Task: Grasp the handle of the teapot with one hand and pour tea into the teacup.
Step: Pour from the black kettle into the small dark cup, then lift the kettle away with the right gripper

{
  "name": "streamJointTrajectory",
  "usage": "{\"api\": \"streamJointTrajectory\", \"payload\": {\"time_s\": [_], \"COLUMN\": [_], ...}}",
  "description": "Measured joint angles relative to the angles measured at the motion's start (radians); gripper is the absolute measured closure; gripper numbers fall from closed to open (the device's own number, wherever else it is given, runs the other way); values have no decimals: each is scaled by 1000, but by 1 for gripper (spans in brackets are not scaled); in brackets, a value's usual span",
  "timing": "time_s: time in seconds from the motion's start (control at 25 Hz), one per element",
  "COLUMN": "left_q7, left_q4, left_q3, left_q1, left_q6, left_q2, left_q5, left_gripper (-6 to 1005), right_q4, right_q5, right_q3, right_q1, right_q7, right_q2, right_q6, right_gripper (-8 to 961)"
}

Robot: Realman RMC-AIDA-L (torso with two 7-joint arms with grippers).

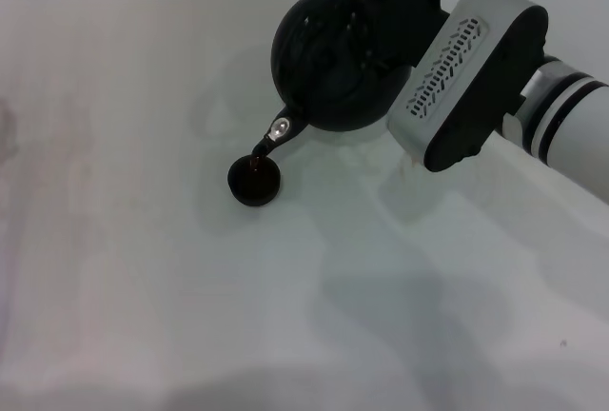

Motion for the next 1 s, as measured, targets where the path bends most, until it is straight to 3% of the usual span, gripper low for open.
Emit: {"api": "streamJointTrajectory", "payload": {"time_s": [1.0], "left_q7": [-2], "left_q4": [0], "left_q3": [0], "left_q1": [3], "left_q6": [-10], "left_q2": [0], "left_q5": [0], "left_gripper": [386], "right_q4": [-4], "right_q5": [-1], "right_q3": [-15], "right_q1": [-6], "right_q7": [-18], "right_q2": [0], "right_q6": [11], "right_gripper": [827]}}
